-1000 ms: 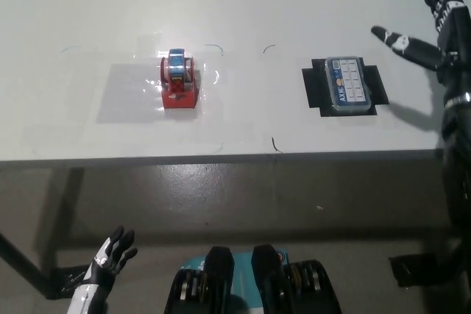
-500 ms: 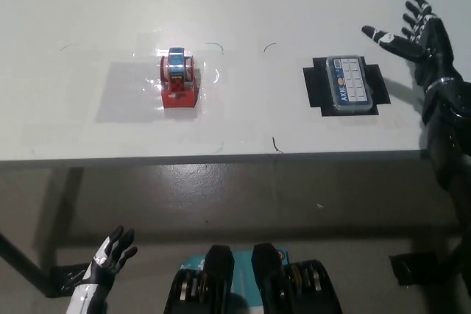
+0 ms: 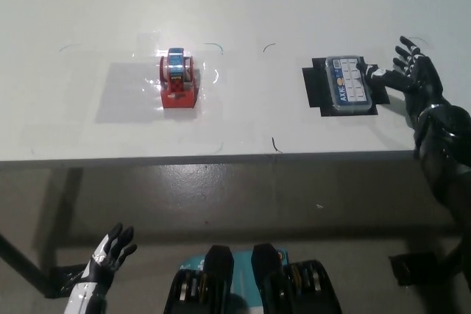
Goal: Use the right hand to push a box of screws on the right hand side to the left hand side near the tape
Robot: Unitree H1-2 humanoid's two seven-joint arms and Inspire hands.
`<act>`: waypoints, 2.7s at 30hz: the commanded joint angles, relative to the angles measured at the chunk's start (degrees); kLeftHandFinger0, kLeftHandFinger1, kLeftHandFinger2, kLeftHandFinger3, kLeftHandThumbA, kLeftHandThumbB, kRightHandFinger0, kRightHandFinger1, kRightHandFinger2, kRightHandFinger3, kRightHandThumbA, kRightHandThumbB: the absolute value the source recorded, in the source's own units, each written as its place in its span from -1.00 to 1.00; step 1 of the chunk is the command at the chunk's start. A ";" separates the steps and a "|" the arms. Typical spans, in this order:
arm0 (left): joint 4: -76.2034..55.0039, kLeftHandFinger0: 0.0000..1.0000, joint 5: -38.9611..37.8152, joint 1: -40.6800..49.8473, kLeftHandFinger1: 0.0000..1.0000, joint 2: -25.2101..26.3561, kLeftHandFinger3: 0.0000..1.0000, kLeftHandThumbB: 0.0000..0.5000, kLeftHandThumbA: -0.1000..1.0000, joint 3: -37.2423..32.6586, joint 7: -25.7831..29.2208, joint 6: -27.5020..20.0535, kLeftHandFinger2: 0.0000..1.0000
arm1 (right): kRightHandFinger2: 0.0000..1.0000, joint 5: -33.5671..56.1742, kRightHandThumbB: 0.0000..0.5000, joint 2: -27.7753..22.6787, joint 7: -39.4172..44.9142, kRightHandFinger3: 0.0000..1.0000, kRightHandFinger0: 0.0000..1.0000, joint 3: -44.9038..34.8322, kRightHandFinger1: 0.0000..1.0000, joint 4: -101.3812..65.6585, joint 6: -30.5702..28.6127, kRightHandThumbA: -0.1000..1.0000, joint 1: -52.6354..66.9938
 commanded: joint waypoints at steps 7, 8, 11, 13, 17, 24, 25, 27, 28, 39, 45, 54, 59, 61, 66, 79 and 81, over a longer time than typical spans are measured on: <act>-2.47 1.00 -0.65 0.18 1.00 0.45 1.00 -0.99 1.00 -0.08 -0.43 -0.64 1.00 | 1.00 1.09 -0.06 2.38 -0.40 1.00 1.00 0.51 1.00 1.09 -2.94 1.00 2.14; -2.46 1.00 -0.64 0.14 1.00 0.45 1.00 -1.00 1.00 -0.06 -0.42 -0.56 1.00 | 1.00 1.25 0.04 2.74 -0.10 1.00 1.00 0.48 1.00 1.04 -3.12 1.00 2.16; -2.30 1.00 -0.70 0.15 1.00 0.36 1.00 -1.00 1.00 -0.08 -0.38 -0.77 1.00 | 1.00 2.93 0.02 4.25 1.33 1.00 1.00 -0.74 1.00 0.92 -3.11 1.00 2.07; -2.09 1.00 -0.41 -0.06 1.00 0.22 1.00 -1.00 1.00 -0.11 -0.31 -0.91 1.00 | 1.00 2.28 -0.09 5.17 0.65 1.00 1.00 -0.04 1.00 0.71 -3.51 1.00 1.85; -2.67 1.00 -0.55 -0.03 1.00 0.27 1.00 -0.98 1.00 -0.02 -0.29 -0.16 1.00 | 1.00 2.21 -0.24 7.16 -0.01 1.00 1.00 0.32 1.00 0.21 -3.89 1.00 1.63; -2.87 1.00 -0.50 0.03 1.00 0.39 1.00 -1.00 1.00 0.17 -0.22 -0.38 1.00 | 1.00 3.95 -0.12 10.37 0.87 1.00 1.00 -0.54 1.00 -0.45 -4.35 1.00 1.71; -2.92 1.00 -0.45 0.02 1.00 0.37 1.00 -1.00 1.00 0.20 -0.19 -0.33 1.00 | 1.00 4.07 -0.12 10.68 0.73 1.00 1.00 -0.61 1.00 -0.60 -4.44 1.00 1.71; -3.06 1.00 -0.71 0.02 1.00 0.34 1.00 -0.96 1.00 0.19 -0.19 0.17 1.00 | 1.00 4.47 -0.16 11.50 0.77 1.00 1.00 -0.86 1.00 -1.01 -4.82 1.00 1.82; -3.08 1.00 -0.75 -0.05 1.00 0.35 1.00 -0.96 1.00 0.20 -0.19 0.25 1.00 | 1.00 4.79 -0.16 11.77 1.17 1.00 1.00 -1.05 1.00 -1.16 -4.91 1.00 1.83; -3.34 1.00 -0.99 -0.14 1.00 0.43 1.00 -0.97 1.00 0.08 -0.32 0.30 1.00 | 1.00 7.14 -0.17 14.77 1.90 1.00 1.00 -2.51 1.00 -2.24 -5.71 1.00 1.82; -3.28 1.00 -0.49 -0.42 1.00 0.30 1.00 -0.97 1.00 0.09 -0.24 0.37 1.00 | 1.00 7.21 -0.17 16.62 2.34 1.00 1.00 -2.04 1.00 -3.19 -6.56 1.00 1.51; -3.78 1.00 -0.37 -0.26 1.00 0.63 1.00 -0.98 1.00 0.21 -0.36 0.62 1.00 | 1.00 8.09 -0.14 19.23 2.08 1.00 1.00 -2.21 1.00 -4.10 -7.01 1.00 1.42; -3.82 1.00 -0.71 -0.35 1.00 0.64 1.00 -0.97 1.00 0.29 -0.32 0.90 1.00 | 1.00 8.61 -0.13 20.21 1.81 1.00 1.00 -2.61 1.00 -4.16 -6.64 1.00 0.99; -3.65 1.00 -0.32 -0.26 1.00 0.59 1.00 -1.00 1.00 0.36 -0.23 0.53 1.00 | 1.00 8.58 -0.12 20.69 1.29 1.00 1.00 -2.61 1.00 -4.04 -6.23 1.00 0.78; -3.66 1.00 -0.70 -0.35 1.00 0.47 1.00 -1.00 1.00 0.14 -0.32 0.72 1.00 | 1.00 8.47 -0.17 21.97 1.60 1.00 1.00 -2.36 1.00 -3.83 -6.98 1.00 0.56; -4.44 1.00 -0.68 -0.24 1.00 0.49 1.00 -0.97 1.00 0.46 -0.15 1.43 1.00 | 1.00 10.23 -0.11 24.33 2.86 1.00 1.00 -3.47 1.00 -3.83 -6.82 1.00 -0.25; -3.99 1.00 -0.59 -0.50 1.00 0.49 1.00 -0.98 1.00 0.37 -0.21 0.85 1.00 | 1.00 10.52 -0.04 24.90 2.64 1.00 1.00 -3.75 1.00 -4.03 -8.36 1.00 -0.21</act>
